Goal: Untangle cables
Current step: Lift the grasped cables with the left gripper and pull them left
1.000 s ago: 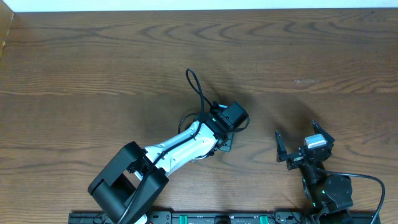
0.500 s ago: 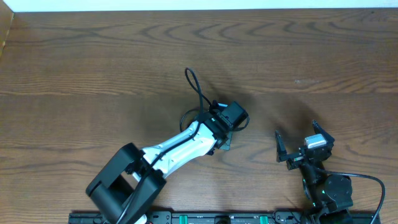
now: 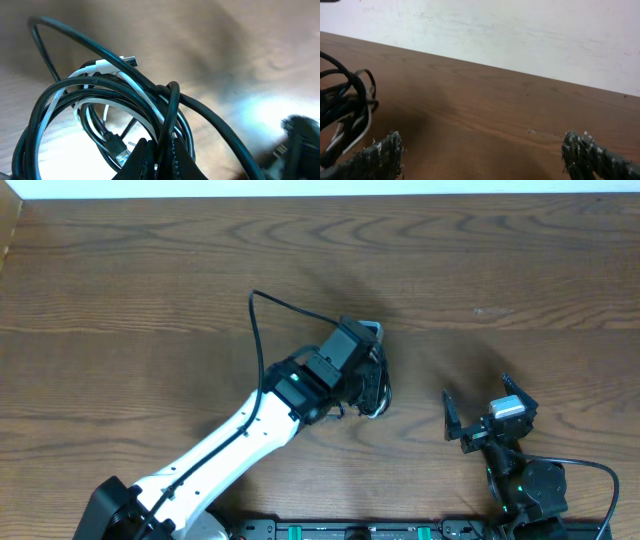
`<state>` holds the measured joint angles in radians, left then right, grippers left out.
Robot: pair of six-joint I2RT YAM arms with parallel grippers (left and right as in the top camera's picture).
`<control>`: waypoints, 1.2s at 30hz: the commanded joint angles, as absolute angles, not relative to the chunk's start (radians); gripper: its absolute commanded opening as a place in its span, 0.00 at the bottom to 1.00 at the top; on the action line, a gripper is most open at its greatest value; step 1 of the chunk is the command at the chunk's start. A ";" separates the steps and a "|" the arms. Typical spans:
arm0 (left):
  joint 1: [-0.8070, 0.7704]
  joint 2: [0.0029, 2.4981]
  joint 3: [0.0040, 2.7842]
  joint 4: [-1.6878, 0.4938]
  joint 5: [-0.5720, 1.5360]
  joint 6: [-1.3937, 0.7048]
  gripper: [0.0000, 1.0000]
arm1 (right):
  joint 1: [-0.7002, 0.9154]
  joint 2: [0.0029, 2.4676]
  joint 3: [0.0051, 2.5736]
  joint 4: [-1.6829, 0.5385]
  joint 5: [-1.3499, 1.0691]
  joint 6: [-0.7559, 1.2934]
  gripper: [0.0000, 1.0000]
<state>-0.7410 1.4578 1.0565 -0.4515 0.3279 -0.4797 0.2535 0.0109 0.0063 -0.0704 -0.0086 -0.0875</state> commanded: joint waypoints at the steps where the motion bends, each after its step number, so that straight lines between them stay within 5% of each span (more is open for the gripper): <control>1: -0.709 1.475 1.081 -0.448 0.557 -0.349 0.08 | 0.255 0.005 0.006 -0.075 -0.014 -0.080 0.99; 7: -0.666 1.517 1.068 -0.450 0.700 -0.255 0.08 | 0.255 0.005 0.006 -0.075 -0.014 -0.080 0.99; 36: -0.497 1.628 1.049 -0.461 0.733 -0.120 0.08 | 0.255 0.005 0.006 -0.075 -0.014 -0.080 0.99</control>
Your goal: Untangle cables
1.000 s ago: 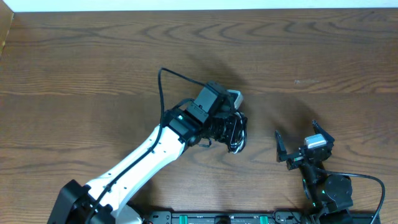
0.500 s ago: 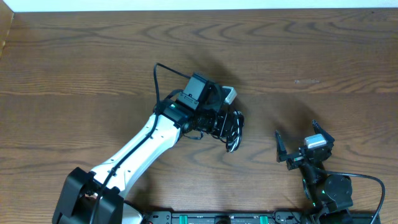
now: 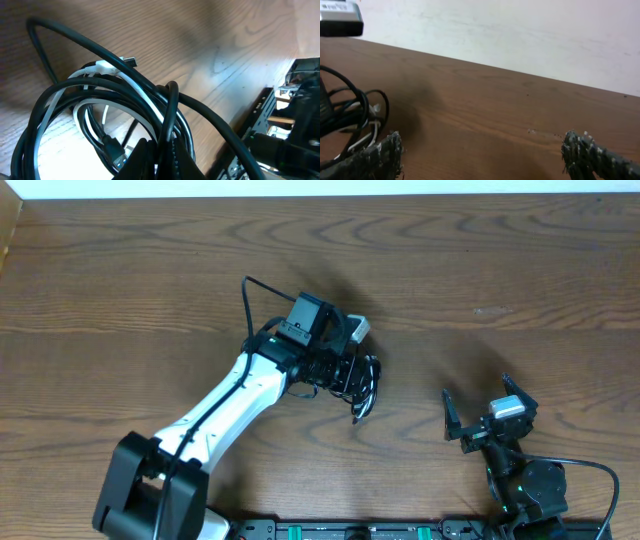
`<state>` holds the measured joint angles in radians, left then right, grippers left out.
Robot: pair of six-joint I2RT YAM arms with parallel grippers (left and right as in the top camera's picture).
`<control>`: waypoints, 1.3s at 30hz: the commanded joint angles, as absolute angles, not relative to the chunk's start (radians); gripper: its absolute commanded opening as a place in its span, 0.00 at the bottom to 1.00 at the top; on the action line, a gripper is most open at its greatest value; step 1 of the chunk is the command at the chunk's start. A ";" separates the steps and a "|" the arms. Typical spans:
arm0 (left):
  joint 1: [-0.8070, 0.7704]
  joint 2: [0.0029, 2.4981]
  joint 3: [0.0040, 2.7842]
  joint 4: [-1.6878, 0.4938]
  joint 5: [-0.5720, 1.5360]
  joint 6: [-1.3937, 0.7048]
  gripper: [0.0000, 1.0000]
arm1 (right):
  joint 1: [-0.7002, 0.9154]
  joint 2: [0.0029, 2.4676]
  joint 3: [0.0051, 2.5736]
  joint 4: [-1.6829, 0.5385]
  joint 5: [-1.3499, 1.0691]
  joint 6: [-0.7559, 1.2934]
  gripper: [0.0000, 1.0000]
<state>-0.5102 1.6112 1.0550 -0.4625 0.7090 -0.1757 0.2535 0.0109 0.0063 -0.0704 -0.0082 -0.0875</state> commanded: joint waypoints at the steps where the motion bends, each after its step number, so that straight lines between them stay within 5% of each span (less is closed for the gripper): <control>1: -0.493 1.634 1.049 -0.461 0.733 -0.109 0.08 | 0.255 0.005 0.006 -0.075 -0.014 -0.080 0.99; 39: -0.398 1.656 1.049 -0.426 0.745 -0.057 0.08 | 0.255 0.005 0.006 -0.075 -0.014 -0.080 0.99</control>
